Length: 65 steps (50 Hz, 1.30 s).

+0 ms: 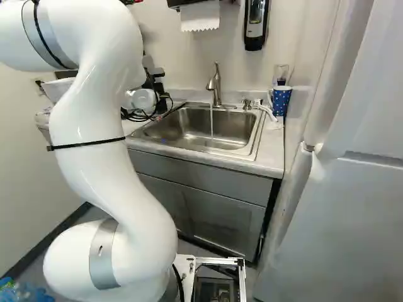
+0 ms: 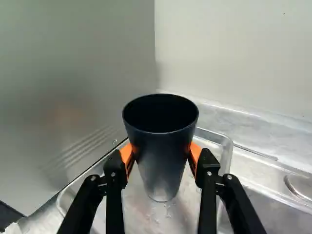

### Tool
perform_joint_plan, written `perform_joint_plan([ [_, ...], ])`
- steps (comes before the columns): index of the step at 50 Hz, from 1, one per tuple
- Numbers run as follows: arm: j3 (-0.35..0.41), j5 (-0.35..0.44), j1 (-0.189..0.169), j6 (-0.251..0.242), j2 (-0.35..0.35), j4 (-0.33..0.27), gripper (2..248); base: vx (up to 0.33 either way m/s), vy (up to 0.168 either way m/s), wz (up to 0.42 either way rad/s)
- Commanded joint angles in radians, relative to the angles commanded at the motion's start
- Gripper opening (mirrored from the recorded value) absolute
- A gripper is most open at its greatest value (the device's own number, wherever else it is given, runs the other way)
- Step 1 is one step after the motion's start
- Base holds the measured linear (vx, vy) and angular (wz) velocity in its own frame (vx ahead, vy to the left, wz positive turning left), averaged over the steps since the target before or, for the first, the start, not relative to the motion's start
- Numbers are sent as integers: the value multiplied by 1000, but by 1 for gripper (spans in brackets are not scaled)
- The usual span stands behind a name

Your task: Rinse the cup and place it in the tray

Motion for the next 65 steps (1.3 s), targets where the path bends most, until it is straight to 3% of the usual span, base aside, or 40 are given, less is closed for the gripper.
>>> perform_joint_plan([
  [1, 0, 0, 0, 0, 0, 0, 135, 0, 0, 0],
  [2, 0, 0, 0, 0, 0, 0, 168, 0, 0, 0],
  [6, 0, 0, 0, 0, 0, 0, 168, 0, 0, 0],
  [7, 0, 0, 0, 0, 0, 0, 203, 0, 0, 0],
  [11, 0, 0, 0, 0, 0, 0, 203, 0, 0, 0],
  [12, 0, 0, 0, 0, 0, 0, 239, 0, 0, 0],
  [65, -25, 0, 0, 0, 60, 0, 247, 0, 0, 0],
])
